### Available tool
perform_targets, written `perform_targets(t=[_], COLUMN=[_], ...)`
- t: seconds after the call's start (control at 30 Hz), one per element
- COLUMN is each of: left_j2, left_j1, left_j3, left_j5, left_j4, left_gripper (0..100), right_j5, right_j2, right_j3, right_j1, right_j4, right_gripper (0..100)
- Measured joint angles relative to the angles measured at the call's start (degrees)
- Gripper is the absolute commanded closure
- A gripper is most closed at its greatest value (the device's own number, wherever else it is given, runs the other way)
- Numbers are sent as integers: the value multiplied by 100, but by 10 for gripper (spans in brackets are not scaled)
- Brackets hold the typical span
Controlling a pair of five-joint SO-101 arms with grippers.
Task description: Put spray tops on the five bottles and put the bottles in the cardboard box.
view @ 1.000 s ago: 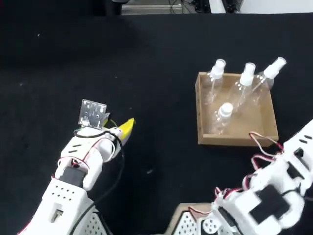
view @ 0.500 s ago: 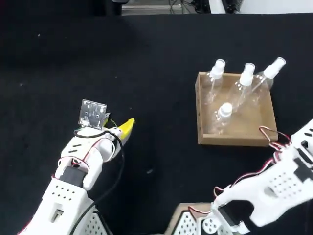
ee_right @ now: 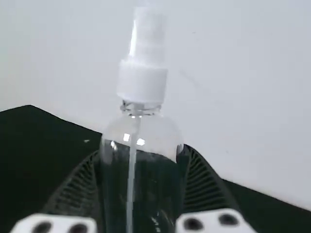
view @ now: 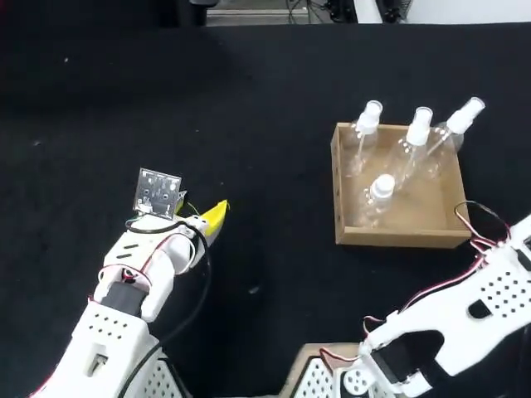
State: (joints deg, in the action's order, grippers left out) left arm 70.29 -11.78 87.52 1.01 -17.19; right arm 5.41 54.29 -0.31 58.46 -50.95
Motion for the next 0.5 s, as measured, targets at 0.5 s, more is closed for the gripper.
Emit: perform_targets(t=[0.5], left_j2=[0], left_j1=[0], left_j3=[0], left_j5=[0], left_j4=[0], left_gripper=[759], right_j5=[-9], right_j2=[440], right_j3=[-343], right_j1=[9], right_j4=[0], right_gripper=[956])
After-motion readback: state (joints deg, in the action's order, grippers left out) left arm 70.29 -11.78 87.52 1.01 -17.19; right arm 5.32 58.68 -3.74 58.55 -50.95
